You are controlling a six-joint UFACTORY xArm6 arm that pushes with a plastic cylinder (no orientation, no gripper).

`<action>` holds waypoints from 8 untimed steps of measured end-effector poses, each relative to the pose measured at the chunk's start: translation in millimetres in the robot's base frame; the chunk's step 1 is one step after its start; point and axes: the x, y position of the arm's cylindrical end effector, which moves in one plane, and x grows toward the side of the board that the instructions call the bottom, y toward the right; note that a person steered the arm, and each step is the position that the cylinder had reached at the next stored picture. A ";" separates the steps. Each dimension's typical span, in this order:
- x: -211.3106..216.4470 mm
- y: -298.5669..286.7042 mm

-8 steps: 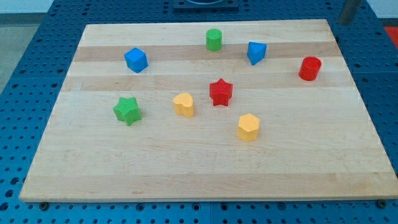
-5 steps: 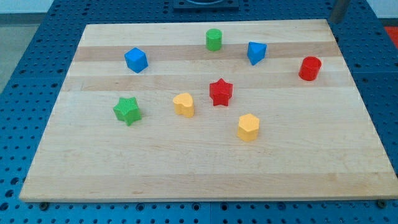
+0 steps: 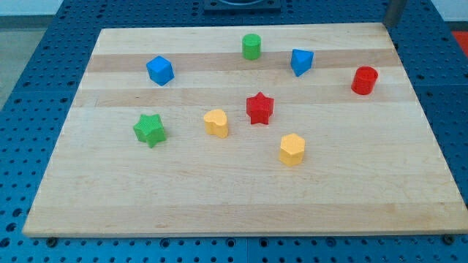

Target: Move your arm towards red circle

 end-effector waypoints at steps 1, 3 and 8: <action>-0.5 -0.6; 85.7 20.4; 158.1 13.3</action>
